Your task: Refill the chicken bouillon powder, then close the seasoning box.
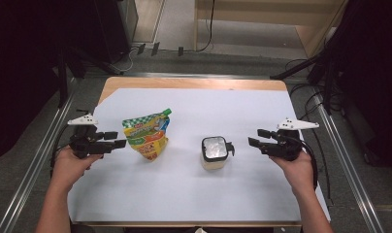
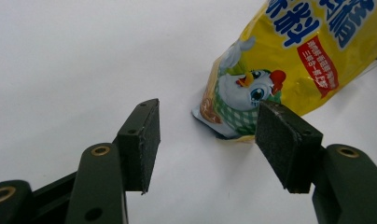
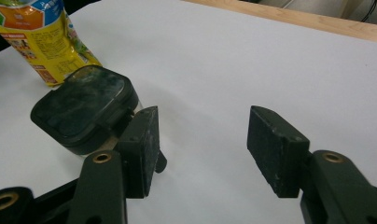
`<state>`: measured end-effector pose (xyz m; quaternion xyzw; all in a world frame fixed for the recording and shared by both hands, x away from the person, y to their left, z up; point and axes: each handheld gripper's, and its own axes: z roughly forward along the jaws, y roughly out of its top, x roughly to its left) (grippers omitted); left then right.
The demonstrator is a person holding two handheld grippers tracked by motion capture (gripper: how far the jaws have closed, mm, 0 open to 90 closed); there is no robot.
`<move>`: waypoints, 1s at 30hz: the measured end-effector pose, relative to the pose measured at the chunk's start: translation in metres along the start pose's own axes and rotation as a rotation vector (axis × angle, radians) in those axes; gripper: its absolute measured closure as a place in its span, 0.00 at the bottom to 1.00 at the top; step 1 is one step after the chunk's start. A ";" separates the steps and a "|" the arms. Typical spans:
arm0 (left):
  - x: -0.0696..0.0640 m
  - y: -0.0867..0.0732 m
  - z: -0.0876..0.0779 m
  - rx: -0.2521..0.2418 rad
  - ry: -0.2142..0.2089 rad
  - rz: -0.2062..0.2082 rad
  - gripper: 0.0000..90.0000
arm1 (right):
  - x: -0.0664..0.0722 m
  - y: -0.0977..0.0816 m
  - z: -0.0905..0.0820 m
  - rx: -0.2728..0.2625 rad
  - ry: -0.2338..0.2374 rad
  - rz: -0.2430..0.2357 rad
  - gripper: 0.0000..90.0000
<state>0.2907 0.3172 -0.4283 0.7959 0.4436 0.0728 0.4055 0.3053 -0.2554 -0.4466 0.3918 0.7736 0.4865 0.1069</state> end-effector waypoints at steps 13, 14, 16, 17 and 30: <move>0.001 0.000 0.000 -0.006 0.008 -0.006 0.46 | -0.015 -0.012 0.001 0.006 -0.032 0.018 0.41; 0.002 0.000 0.000 -0.006 0.011 -0.007 0.46 | -0.016 -0.013 0.001 0.010 -0.039 0.021 0.41; 0.002 0.000 0.000 -0.006 0.008 -0.009 0.45 | -0.017 -0.015 0.001 0.013 -0.041 0.031 0.40; 0.002 0.000 0.001 -0.005 0.008 -0.008 0.45 | -0.018 -0.015 0.000 0.013 -0.045 0.032 0.40; 0.003 -0.002 0.002 -0.002 0.018 -0.011 0.43 | -0.020 -0.017 0.002 0.007 -0.065 0.024 0.37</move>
